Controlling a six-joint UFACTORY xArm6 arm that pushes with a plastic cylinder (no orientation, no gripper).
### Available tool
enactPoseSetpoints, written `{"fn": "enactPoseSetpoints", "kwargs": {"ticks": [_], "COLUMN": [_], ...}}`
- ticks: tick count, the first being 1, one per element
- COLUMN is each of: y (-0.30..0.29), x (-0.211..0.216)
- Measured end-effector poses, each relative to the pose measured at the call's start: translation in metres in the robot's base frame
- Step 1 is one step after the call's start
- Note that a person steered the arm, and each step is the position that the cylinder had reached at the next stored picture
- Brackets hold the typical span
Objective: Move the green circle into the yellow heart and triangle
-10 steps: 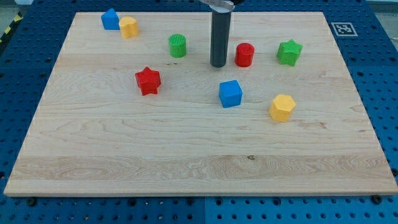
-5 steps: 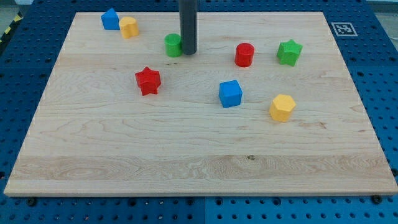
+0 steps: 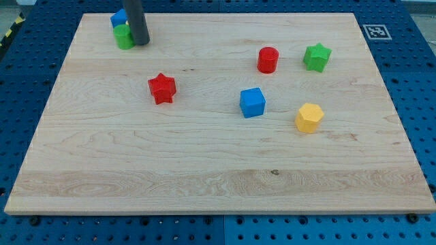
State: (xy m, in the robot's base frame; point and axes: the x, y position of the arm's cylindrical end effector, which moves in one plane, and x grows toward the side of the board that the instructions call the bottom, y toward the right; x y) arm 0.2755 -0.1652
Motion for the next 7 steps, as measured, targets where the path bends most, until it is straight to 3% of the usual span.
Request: {"fn": "enactPoseSetpoints", "kwargs": {"ticks": [2,4,7], "y": [-0.006,-0.008,-0.036], "x": [-0.004,0.033,0.033]}}
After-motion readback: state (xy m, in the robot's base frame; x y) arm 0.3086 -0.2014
